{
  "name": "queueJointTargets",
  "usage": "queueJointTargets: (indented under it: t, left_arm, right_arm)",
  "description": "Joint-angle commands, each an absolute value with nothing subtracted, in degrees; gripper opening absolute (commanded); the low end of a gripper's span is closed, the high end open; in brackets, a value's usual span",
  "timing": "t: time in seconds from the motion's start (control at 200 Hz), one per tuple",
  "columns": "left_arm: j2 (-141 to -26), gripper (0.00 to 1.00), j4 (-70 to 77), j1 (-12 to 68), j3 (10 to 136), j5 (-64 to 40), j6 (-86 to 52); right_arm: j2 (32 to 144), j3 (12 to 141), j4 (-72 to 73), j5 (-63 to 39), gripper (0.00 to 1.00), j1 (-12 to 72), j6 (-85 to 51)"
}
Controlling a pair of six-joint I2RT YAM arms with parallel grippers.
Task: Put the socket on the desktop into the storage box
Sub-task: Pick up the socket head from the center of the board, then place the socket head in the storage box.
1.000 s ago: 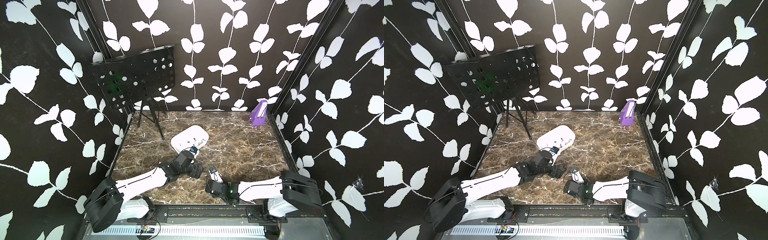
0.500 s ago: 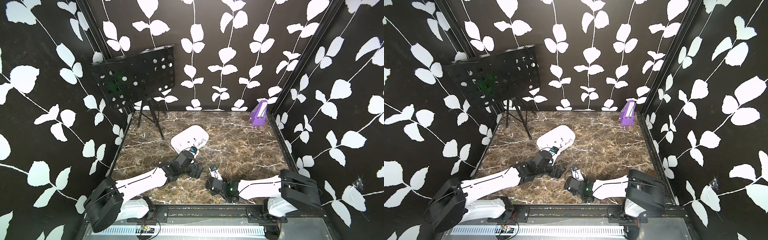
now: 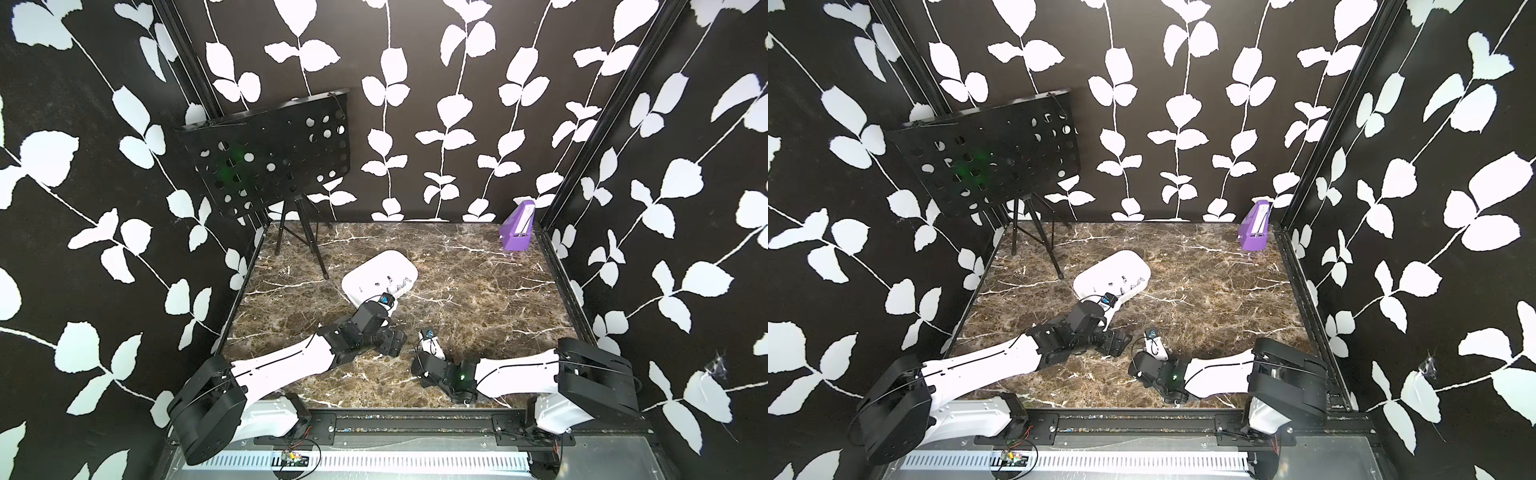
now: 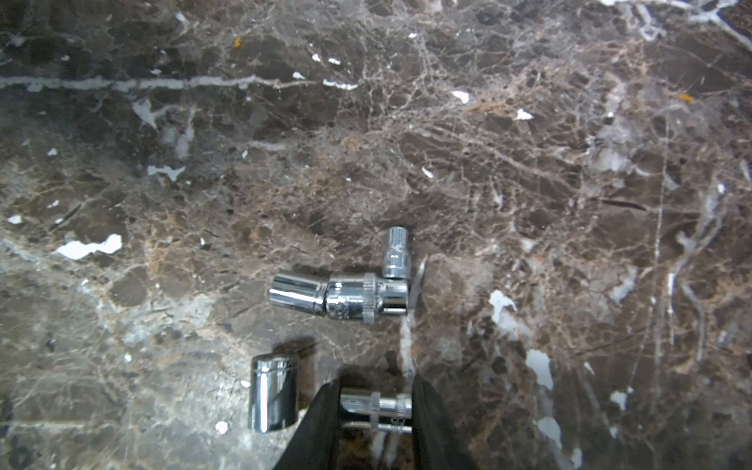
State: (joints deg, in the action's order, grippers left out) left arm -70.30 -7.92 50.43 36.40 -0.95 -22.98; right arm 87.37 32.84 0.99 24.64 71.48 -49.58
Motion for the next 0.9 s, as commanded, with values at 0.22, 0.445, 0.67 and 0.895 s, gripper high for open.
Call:
queueJointTargets:
  t: [0.22, 0.445, 0.67, 0.895]
  left_arm:
    - [-69.8, 0.87, -9.1, 50.6, 37.6, -0.2, -23.3]
    - [-68.1, 0.87, -9.3, 50.6, 37.0, 1.2, -23.4]
    - [-63.4, 0.87, -9.9, 50.6, 35.4, 6.4, -23.7]
    - [-53.6, 0.89, -9.5, 50.6, 31.0, 15.3, -24.9]
  right_arm:
    - [87.2, 30.0, -2.4, 22.4, 0.23, 71.1, -51.3]
    - [79.9, 29.6, -8.5, 25.0, 0.22, 70.9, -51.0]
    - [69.0, 32.3, -16.5, 25.3, 0.22, 67.6, -46.2]
    - [68.0, 42.3, -18.2, 18.1, 0.21, 57.9, -36.4]
